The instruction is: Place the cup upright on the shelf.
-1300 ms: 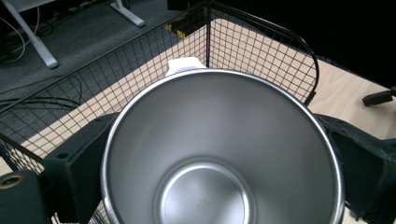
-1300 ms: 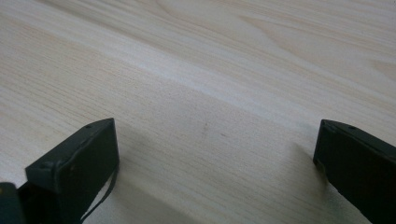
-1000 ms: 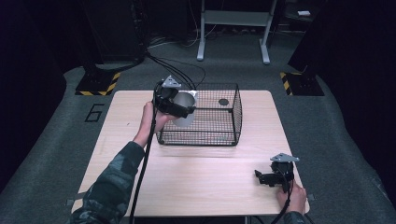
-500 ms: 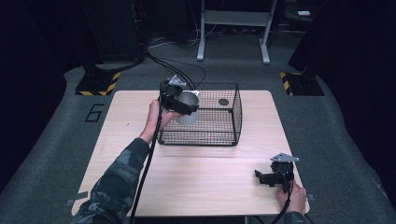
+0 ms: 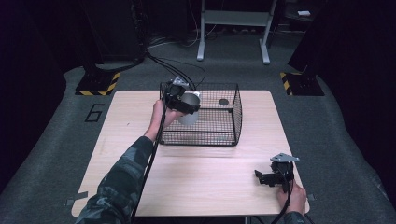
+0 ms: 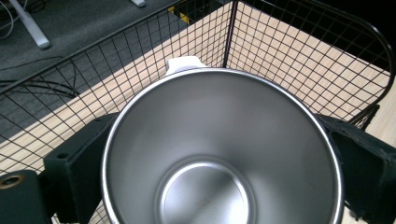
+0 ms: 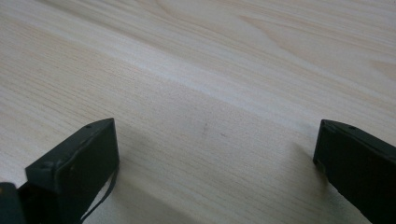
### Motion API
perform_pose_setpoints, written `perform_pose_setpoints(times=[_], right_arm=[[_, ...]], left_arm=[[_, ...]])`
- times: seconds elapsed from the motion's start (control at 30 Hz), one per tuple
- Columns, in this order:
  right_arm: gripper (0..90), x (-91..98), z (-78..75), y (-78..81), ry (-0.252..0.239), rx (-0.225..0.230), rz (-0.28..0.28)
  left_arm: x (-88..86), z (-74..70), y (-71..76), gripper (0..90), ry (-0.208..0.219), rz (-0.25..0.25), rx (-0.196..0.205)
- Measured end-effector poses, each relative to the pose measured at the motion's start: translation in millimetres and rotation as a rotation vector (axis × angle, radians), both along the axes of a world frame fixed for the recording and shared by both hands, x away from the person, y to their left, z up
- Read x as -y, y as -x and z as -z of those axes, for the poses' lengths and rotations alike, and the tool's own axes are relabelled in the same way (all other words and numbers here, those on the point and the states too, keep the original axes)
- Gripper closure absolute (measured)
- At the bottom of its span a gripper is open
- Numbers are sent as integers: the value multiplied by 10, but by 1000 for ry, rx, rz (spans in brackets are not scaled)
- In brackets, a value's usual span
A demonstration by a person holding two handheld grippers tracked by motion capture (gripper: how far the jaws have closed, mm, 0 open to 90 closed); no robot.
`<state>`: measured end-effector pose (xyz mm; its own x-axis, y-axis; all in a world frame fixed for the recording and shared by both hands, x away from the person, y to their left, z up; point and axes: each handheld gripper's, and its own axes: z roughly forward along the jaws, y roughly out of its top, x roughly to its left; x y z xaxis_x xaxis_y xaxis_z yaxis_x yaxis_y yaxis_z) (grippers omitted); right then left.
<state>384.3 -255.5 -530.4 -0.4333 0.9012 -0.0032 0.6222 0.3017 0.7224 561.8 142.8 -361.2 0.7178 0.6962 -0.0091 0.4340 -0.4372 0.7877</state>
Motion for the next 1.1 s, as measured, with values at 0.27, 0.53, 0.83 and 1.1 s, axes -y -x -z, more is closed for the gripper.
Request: perform_pose_setpoints(times=[0.27, 0.53, 0.83, 1.1], right_arm=[[0, 1, -5, 1, 4, -8, -2], [0, 1, -4, 1, 3, -7, -2], [0, 2, -4, 0, 4, -7, -2], [0, 2, -4, 1, 4, -8, -2]], left_arm=[[52, 77, -62, 60, -15, 4, -15], [85, 153, -123, 60, -27, 3, -35], [120, 245, -190, 61, -53, 7, -62], [158, 316, -232, 60, -66, 4, -75]])
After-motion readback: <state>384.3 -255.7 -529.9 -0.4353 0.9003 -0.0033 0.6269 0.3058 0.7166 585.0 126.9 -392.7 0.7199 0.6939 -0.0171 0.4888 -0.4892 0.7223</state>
